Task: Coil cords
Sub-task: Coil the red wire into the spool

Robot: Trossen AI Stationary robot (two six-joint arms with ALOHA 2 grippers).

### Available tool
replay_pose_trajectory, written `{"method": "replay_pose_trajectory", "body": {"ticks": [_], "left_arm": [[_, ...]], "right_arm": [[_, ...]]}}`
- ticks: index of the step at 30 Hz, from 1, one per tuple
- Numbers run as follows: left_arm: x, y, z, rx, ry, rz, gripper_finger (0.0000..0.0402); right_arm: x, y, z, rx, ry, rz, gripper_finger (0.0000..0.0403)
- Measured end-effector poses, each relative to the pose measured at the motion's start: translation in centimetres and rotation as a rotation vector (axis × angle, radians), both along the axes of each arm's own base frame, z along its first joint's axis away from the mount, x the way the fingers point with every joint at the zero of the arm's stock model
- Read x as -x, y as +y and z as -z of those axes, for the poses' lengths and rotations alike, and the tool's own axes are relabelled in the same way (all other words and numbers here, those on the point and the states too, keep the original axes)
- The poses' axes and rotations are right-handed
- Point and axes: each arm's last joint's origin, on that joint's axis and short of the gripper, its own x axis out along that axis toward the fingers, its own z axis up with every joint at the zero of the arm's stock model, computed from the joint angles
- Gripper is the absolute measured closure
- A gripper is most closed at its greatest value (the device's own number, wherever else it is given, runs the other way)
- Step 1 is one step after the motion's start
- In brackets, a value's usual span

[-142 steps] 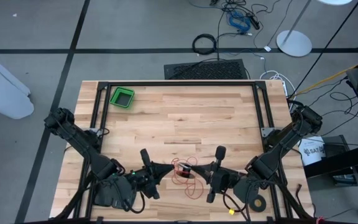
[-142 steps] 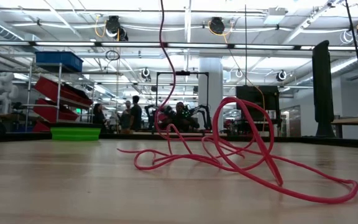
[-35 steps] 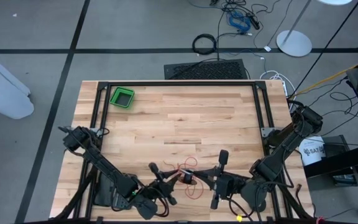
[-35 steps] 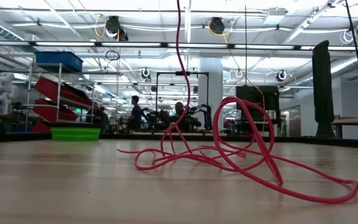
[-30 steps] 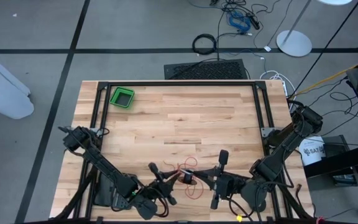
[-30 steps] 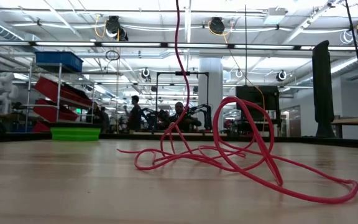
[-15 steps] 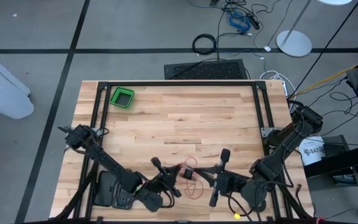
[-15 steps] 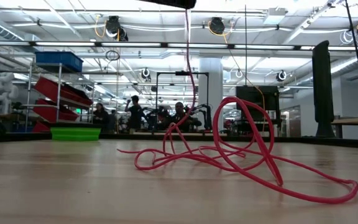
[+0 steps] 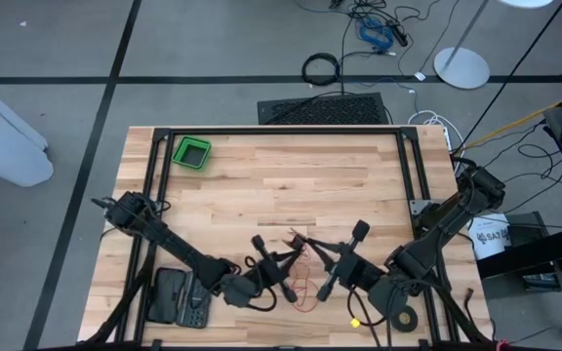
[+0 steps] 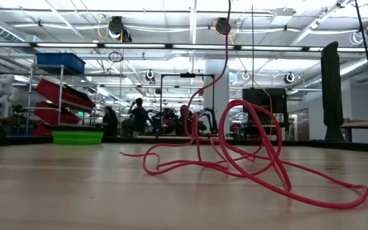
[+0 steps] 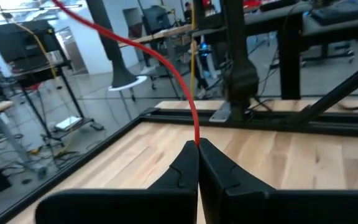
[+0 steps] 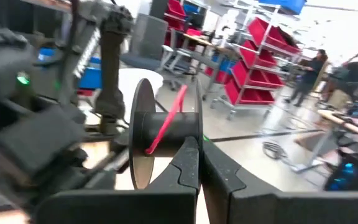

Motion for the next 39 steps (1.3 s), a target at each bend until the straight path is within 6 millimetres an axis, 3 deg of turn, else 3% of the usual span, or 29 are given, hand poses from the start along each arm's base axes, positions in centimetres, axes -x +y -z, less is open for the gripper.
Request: {"method": "replay_pose_trajectory", "body": {"ticks": [8, 21, 30, 39], "left_arm": [[-0.3, -0.9, -2.4, -0.06, -0.016, 0.03, 0.04], [1.5, -5.6, -6.8, -0.215, -0.015, 0.157, 0.0401], [3.7, -7.9, -10.3, -0.362, 0.11, -0.008, 0.0401], [4.4, -8.3, -12.6, -0.412, 0.179, -0.081, 0.0401]], "right_arm": [[-0.1, -0.3, 0.1, 0.019, 0.014, 0.024, 0.0403], [-0.6, -1.4, 0.8, 0.034, 0.05, 0.061, 0.0403], [-0.5, -1.3, 1.0, 0.067, 0.089, 0.045, 0.0403], [-0.7, -1.0, 1.2, 0.065, 0.143, -0.093, 0.0403]]}}
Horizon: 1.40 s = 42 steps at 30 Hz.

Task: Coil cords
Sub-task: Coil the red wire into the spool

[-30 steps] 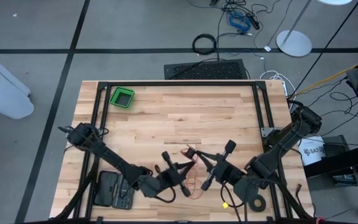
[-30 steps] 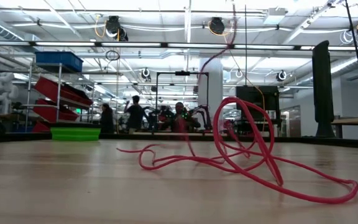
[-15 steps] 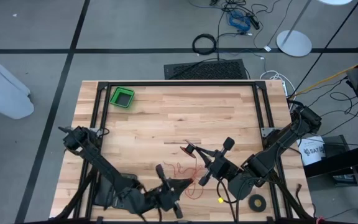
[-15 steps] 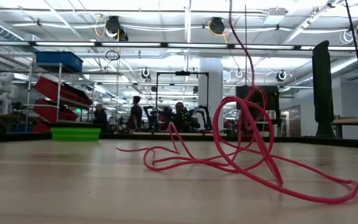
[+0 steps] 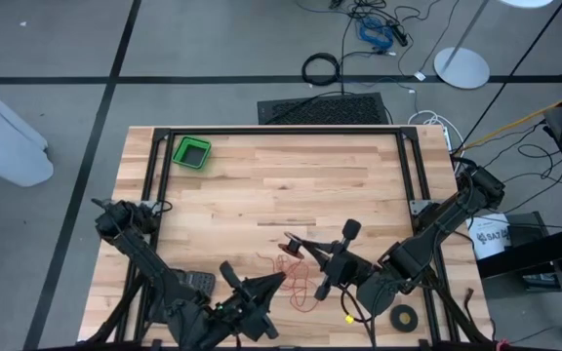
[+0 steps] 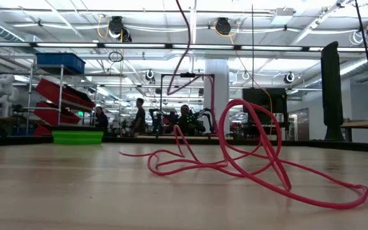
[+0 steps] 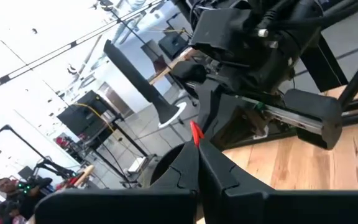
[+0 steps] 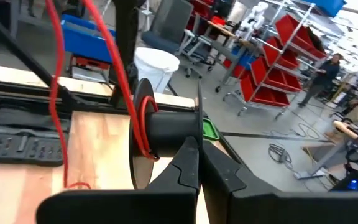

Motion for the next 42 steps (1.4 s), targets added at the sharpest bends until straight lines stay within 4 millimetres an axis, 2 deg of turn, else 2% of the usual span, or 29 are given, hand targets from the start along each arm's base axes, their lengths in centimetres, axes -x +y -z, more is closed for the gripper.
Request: {"method": "replay_pose_trajectory", "body": {"ticks": [6, 11, 17, 26, 32, 37, 42], "left_arm": [[0.0, 0.0, 0.2, -0.015, 0.02, -0.01, 0.0401], [0.1, -0.2, 0.2, -0.015, 0.026, -0.014, 0.0401], [0.7, -0.3, -0.1, -0.016, 0.037, -0.02, 0.0401], [-0.5, 0.7, 0.7, -0.071, 0.102, -0.072, 0.0401], [-0.4, 0.6, 0.7, -0.054, 0.09, -0.071, 0.0401], [-0.4, 0.6, 0.7, -0.033, 0.075, -0.072, 0.0401], [-0.5, 0.7, 1.2, -0.032, 0.087, -0.086, 0.0401]], "right_arm": [[0.1, 0.3, 0.1, 0.004, 0.02, -0.047, 0.0403], [0.9, 1.4, 0.1, 0.026, 0.031, -0.09, 0.0403], [2.8, 2.9, -0.6, 0.023, 0.019, -0.16, 0.0403], [5.7, 4.3, -2.0, 0.025, 0.0, -0.257, 0.0403], [7.8, 4.7, -3.4, 0.009, -0.028, -0.308, 0.0403], [8.2, 4.7, -3.7, 0.005, -0.036, -0.317, 0.0403], [7.8, 4.4, -4.1, -0.041, -0.077, -0.298, 0.0403]]}}
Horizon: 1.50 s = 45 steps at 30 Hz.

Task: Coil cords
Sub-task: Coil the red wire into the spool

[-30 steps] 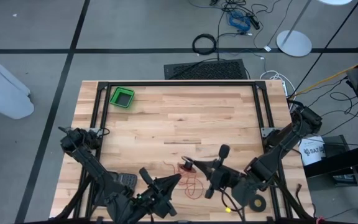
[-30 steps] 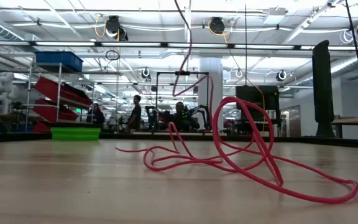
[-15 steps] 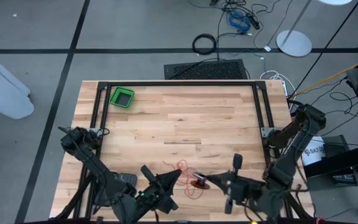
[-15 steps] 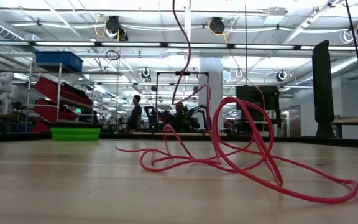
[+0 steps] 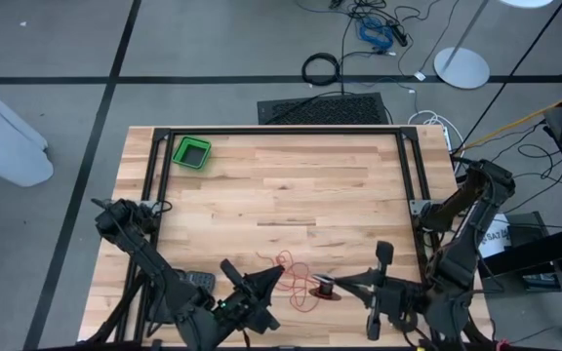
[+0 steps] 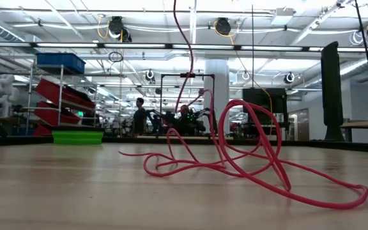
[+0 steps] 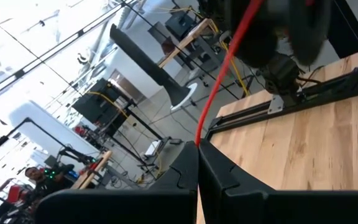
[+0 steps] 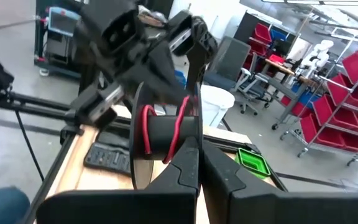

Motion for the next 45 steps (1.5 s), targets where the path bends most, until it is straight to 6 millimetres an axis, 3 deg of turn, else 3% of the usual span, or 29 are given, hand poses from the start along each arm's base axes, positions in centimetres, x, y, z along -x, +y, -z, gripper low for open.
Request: {"method": "replay_pose_trajectory", "body": {"ticks": [9, 15, 24, 33, 45], "left_arm": [[0.0, -0.1, 0.7, 0.029, -0.013, 0.002, 0.0401], [-0.5, 0.0, 1.6, 0.062, -0.014, 0.092, 0.0401], [-2.4, 2.0, 2.7, 0.165, -0.015, 0.175, 0.0401], [-3.8, 3.9, 3.4, 0.233, -0.015, 0.185, 0.0401], [-4.1, 4.2, 3.4, 0.274, -0.039, 0.187, 0.0401]], "right_arm": [[-0.6, -0.3, -0.7, 0.015, -0.036, 0.012, 0.0403], [-0.7, -0.4, -1.0, 0.021, -0.046, 0.016, 0.0403], [-1.4, -1.0, -1.0, -0.018, -0.054, 0.038, 0.0403], [-3.5, -2.0, -0.1, -0.055, -0.055, 0.12, 0.0403], [-6.3, -3.2, 2.0, -0.035, -0.057, 0.361, 0.0403]]}}
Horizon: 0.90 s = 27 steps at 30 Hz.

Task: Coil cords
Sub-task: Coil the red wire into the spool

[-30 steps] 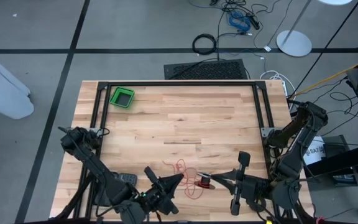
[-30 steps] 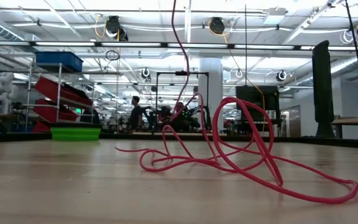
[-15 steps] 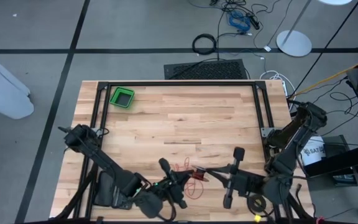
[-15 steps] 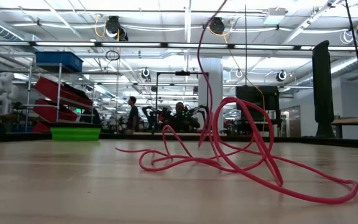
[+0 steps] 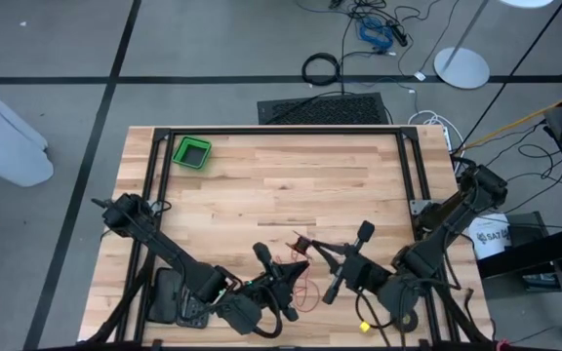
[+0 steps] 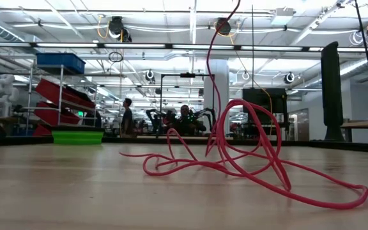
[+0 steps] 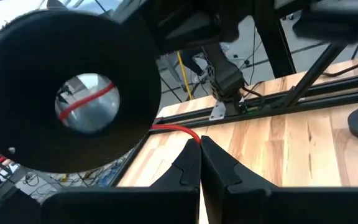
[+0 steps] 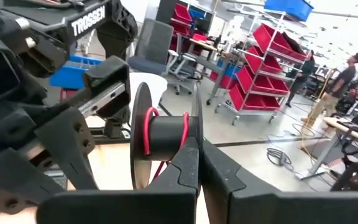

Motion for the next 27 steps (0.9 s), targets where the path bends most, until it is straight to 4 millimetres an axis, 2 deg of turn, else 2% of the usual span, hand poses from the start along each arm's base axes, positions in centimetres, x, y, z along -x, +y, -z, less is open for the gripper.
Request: {"method": "replay_pose_trajectory", "body": {"ticks": [11, 20, 27], "left_arm": [[0.0, 0.0, -0.1, 0.012, -0.014, 0.0, 0.0401], [0.5, -0.8, -0.4, -0.021, -0.017, -0.001, 0.0401], [1.3, -1.8, -1.4, -0.057, -0.021, -0.027, 0.0401]], "right_arm": [[-1.3, -0.1, 1.5, 0.066, 0.048, 0.073, 0.0403], [-1.3, -0.1, 2.0, 0.123, 0.103, 0.062, 0.0403], [-1.1, -0.1, 2.7, 0.163, 0.159, 0.045, 0.0403]]}}
